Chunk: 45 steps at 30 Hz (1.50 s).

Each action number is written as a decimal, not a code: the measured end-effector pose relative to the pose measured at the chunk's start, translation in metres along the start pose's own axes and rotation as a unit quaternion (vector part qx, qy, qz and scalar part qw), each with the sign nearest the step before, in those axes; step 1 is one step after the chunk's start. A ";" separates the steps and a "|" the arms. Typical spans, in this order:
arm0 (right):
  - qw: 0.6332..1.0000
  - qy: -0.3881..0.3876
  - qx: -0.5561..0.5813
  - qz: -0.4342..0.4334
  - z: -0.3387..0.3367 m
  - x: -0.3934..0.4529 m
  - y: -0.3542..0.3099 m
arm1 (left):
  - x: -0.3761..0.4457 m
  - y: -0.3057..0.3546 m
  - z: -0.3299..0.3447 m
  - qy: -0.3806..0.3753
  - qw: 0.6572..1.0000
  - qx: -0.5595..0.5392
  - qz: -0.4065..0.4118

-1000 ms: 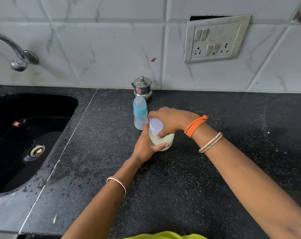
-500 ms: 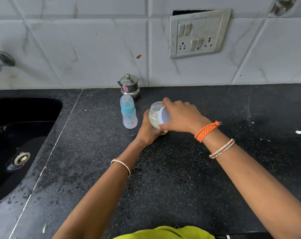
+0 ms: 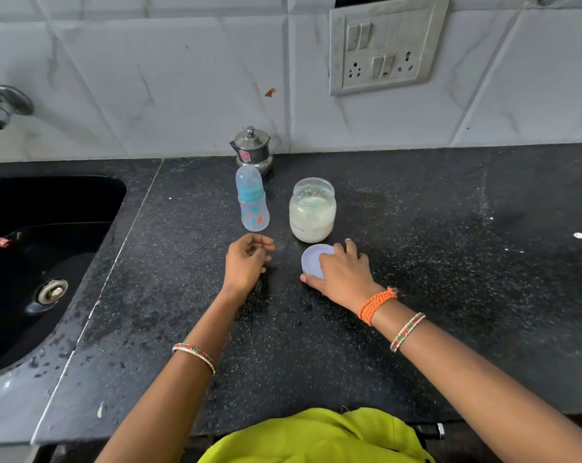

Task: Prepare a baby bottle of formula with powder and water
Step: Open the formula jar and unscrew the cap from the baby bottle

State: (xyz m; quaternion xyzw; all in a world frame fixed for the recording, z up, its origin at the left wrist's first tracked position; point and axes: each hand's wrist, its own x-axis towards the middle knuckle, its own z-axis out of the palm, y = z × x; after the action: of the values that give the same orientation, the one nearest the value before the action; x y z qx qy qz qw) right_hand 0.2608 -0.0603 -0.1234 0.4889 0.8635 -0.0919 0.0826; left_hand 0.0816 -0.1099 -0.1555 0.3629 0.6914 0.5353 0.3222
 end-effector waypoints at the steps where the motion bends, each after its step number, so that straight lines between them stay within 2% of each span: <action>1: 1.000 -0.010 -0.005 -0.001 -0.005 0.000 -0.001 | 0.000 0.001 -0.001 0.003 1.000 0.000 0.002; 3: 1.000 -0.016 -0.018 0.000 -0.022 0.000 -0.005 | 0.003 0.004 -0.002 0.017 1.000 -0.007 0.008; 5: 0.999 0.025 -0.012 -0.018 -0.044 0.001 -0.012 | 0.005 0.010 -0.004 0.057 0.998 -0.029 0.019; 9: 0.977 0.134 0.135 -0.098 -0.089 0.009 -0.032 | 0.018 0.020 -0.017 0.156 0.986 -0.033 0.049; 11: 0.953 0.182 0.197 -0.139 -0.107 0.024 -0.047 | 0.029 0.024 -0.025 0.154 0.987 -0.021 0.045; 13: 0.941 0.212 0.211 -0.162 -0.120 0.050 -0.062 | 0.042 0.026 -0.031 0.124 0.991 0.019 0.046; 14: 0.944 0.201 0.204 -0.165 -0.124 0.064 -0.069 | 0.048 0.026 -0.032 0.104 0.992 0.043 0.051; 16: 0.964 0.128 0.174 -0.156 -0.128 0.090 -0.083 | 0.061 0.026 -0.034 0.057 0.994 0.061 0.065; 19: 0.978 0.060 0.111 -0.164 -0.118 0.111 -0.106 | 0.072 0.026 -0.029 -0.013 0.998 0.040 0.055; 20: 0.978 0.068 0.095 -0.171 -0.115 0.113 -0.113 | 0.073 0.026 -0.028 -0.016 0.998 0.034 0.052; 23: 0.977 0.091 0.071 -0.177 -0.109 0.107 -0.124 | 0.065 0.020 -0.030 0.041 0.996 0.025 0.077; 26: 0.974 0.062 0.069 -0.205 -0.098 0.095 -0.124 | 0.044 0.008 -0.038 0.042 0.993 -0.004 0.107; 31: 0.954 -0.045 0.051 -0.293 -0.109 0.083 -0.118 | 0.026 0.002 -0.048 -0.017 0.995 -0.061 0.072; 34: 0.939 -0.065 0.013 -0.337 -0.120 0.083 -0.114 | 0.025 0.005 -0.053 -0.056 0.992 -0.102 0.049; 38: 0.898 -0.134 0.093 -0.409 -0.142 0.079 -0.103 | 0.017 -0.001 -0.069 -0.129 0.985 -0.113 0.016; 41: 0.890 -0.087 0.175 -0.412 -0.145 0.083 -0.097 | 0.010 -0.007 -0.076 -0.130 0.982 -0.136 0.014; 43: 0.903 -0.023 0.244 -0.354 -0.135 0.096 -0.096 | 0.005 -0.007 -0.077 -0.108 0.983 -0.144 0.018; 45: 0.915 0.005 0.306 -0.263 -0.121 0.111 -0.095 | 0.003 -0.008 -0.076 -0.072 0.985 -0.154 0.023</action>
State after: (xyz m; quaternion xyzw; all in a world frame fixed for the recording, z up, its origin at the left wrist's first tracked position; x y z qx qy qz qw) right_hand 0.1160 0.0124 -0.0245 0.2461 0.8908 -0.3681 -0.1025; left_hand 0.0152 -0.1477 -0.1471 0.3620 0.5671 0.6152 0.4109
